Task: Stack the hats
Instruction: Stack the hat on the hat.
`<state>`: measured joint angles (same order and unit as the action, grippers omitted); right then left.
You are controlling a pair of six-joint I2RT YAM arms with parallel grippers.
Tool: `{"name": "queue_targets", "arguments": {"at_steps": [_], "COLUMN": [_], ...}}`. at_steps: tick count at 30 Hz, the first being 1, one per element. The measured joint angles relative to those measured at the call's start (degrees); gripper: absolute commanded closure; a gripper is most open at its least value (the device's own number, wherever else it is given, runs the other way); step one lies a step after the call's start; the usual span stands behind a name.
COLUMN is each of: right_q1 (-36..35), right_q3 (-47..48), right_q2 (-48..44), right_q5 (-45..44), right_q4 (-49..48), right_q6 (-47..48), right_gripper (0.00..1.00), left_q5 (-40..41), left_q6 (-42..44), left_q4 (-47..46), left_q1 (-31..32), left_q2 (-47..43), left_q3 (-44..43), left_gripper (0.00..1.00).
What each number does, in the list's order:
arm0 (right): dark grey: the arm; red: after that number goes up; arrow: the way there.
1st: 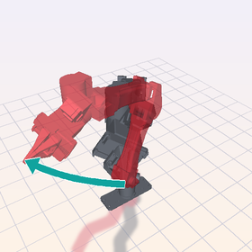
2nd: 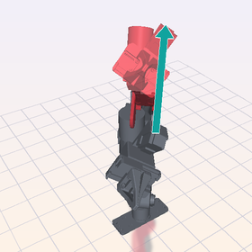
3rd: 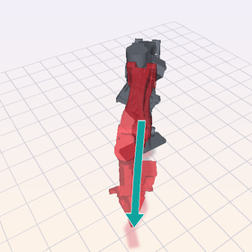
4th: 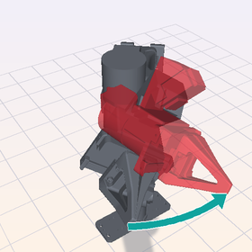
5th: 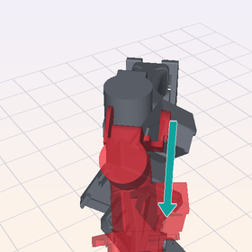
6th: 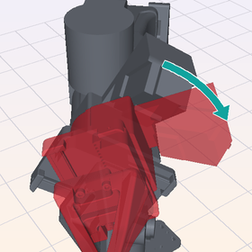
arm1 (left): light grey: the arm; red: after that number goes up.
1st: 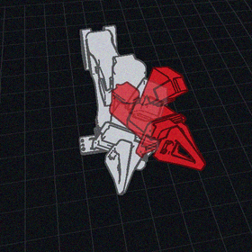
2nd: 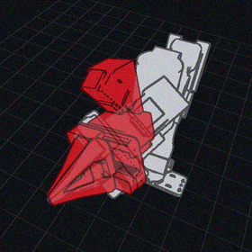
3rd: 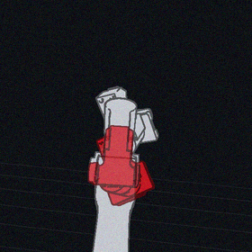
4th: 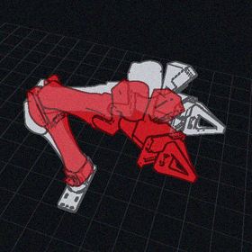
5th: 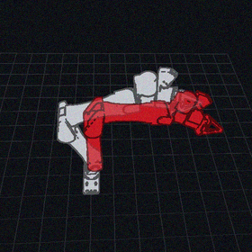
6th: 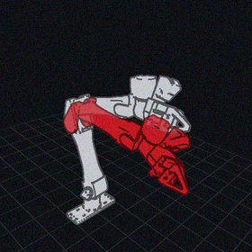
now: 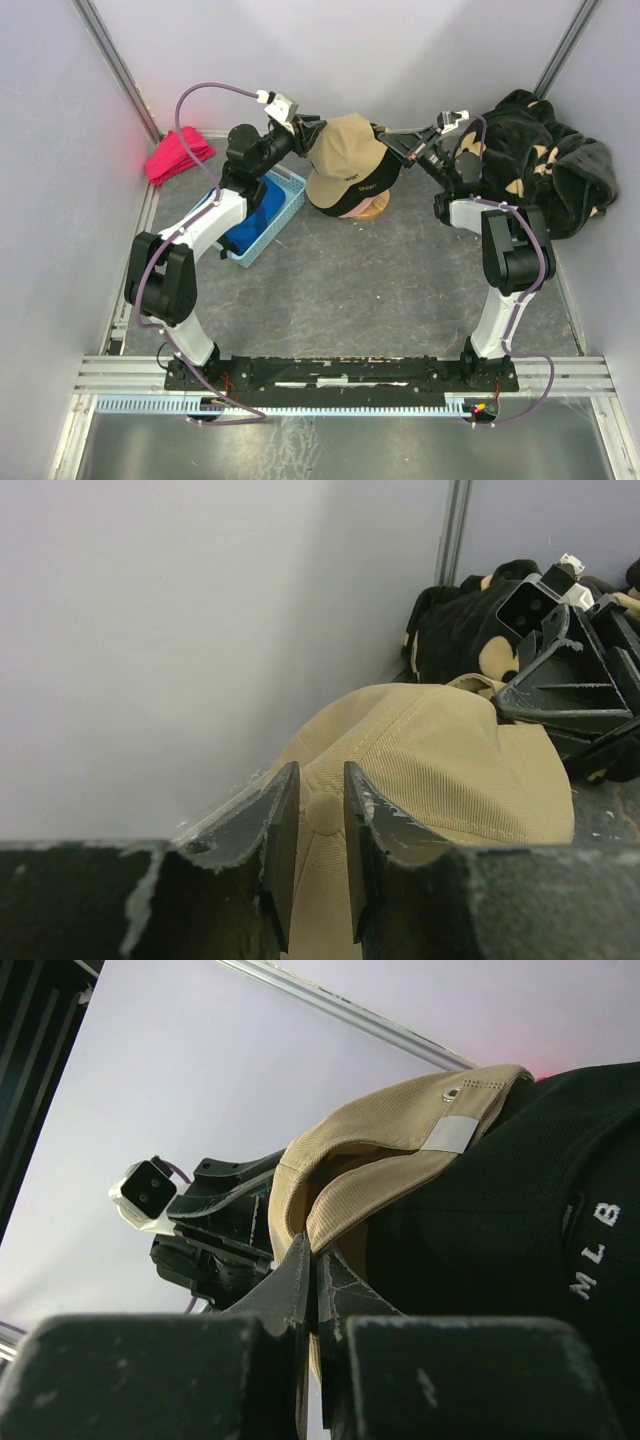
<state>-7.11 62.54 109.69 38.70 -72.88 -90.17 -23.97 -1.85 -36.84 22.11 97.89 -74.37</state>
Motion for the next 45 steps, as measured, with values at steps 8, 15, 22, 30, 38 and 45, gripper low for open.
{"name": "queue_targets", "arguments": {"at_steps": [8, 15, 22, 30, 38, 45], "right_q1": [1.2, 2.5, 3.4, 4.0, 4.6, 5.3], "right_q3": [0.0, 0.0, 0.1, 0.1, 0.0, -0.6], "right_q2": [0.0, 0.2, 2.4, 3.5, 4.7, 6.0], "right_q5": [-0.5, -1.3, -1.5, -1.5, -1.4, -1.4], "right_q4": [0.3, 1.5, 1.8, 1.6, 0.3, -1.3], "right_q6": [0.5, 1.7, 2.7, 3.5, 3.7, 3.7], "right_gripper": [0.95, 0.95, 0.93, 0.93, 0.93, 0.93], "left_q5": [-0.1, -0.1, 0.0, 1.5, 4.5, 9.3], "left_q6": [0.0, 0.0, 0.0, 0.1, 0.3, 0.3], "left_q4": [1.2, 1.2, 1.2, 1.2, 1.5, 3.0], "left_q1": [0.0, 0.2, 1.0, 1.5, 3.2, 4.7], "left_q2": [0.0, 0.0, 0.0, 0.0, 2.5, 4.3], "left_q3": [0.0, 0.0, 0.0, 0.0, -0.1, -0.6], "left_gripper": [0.54, 0.49, 0.47, 0.36, 0.33, 0.33]}}
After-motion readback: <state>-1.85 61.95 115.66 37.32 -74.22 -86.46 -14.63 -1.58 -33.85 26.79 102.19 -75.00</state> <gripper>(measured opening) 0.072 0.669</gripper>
